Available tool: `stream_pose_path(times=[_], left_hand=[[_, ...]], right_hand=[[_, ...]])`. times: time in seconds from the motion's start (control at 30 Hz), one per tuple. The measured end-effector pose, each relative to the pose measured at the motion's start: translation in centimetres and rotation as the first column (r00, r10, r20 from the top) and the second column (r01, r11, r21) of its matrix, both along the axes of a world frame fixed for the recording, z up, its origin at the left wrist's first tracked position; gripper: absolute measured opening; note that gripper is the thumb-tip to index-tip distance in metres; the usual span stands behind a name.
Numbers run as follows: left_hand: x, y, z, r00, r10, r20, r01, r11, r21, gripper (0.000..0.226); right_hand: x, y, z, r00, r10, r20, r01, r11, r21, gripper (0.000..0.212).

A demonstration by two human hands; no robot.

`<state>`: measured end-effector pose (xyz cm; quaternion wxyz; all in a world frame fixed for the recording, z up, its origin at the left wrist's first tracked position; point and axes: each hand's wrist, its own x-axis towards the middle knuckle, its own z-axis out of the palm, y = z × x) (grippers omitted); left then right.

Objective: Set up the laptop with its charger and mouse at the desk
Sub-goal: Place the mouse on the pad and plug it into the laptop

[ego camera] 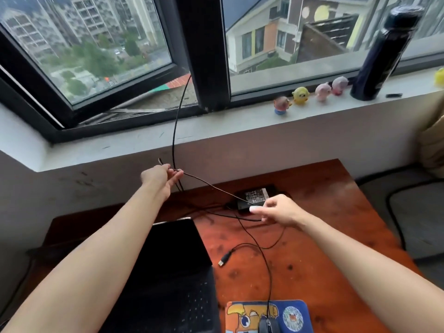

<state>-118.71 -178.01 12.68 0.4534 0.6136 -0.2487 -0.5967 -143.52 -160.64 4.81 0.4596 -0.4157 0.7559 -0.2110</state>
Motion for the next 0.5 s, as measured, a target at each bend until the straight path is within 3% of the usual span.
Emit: stream_pose_path(times=[0.07,0.1,0.23,0.33,0.4,0.47,0.5], left_hand=[[1.0,-0.9,-1.0,0.997,0.076,0.013,-0.076,0.996,0.039,0.012],[1.6,-1.3,-1.6,0.994,0.110,0.013,-0.111,0.992,0.059,0.017],[4.8,-2.1,-3.0,0.978,0.167,0.125,-0.176,0.982,0.067,0.038],[6.6,-3.0,-3.6,0.953,0.228,0.200,-0.243,0.968,0.057,0.045],[7.1,-3.2,-4.0,0.944,0.272,0.185,-0.293,0.952,0.095,0.043],[6.7,-2.9,-3.9,0.970,0.206,0.126,-0.224,0.962,0.154,0.039],[6.4,-2.8,-3.9,0.982,0.142,0.129,-0.163,0.971,0.174,0.037]], right_hand=[[-1.0,0.6,-1.4,0.854,0.218,-0.472,-0.175,0.975,0.133,0.045],[-1.6,0.5,-1.9,0.781,0.234,-0.579,-0.173,0.972,0.160,0.037],[-3.7,0.5,-3.2,0.709,0.213,-0.673,-0.064,0.969,0.239,0.032],[-5.1,1.5,-4.0,0.839,0.114,-0.532,0.003,0.977,0.214,0.034],[-4.7,1.8,-4.1,0.967,-0.022,-0.255,0.052,0.992,0.112,0.041],[-3.4,1.8,-3.7,0.990,-0.133,0.046,0.131,0.991,0.042,0.041],[-2.6,1.7,-3.2,0.980,-0.157,0.125,0.156,0.988,0.015,0.042]])
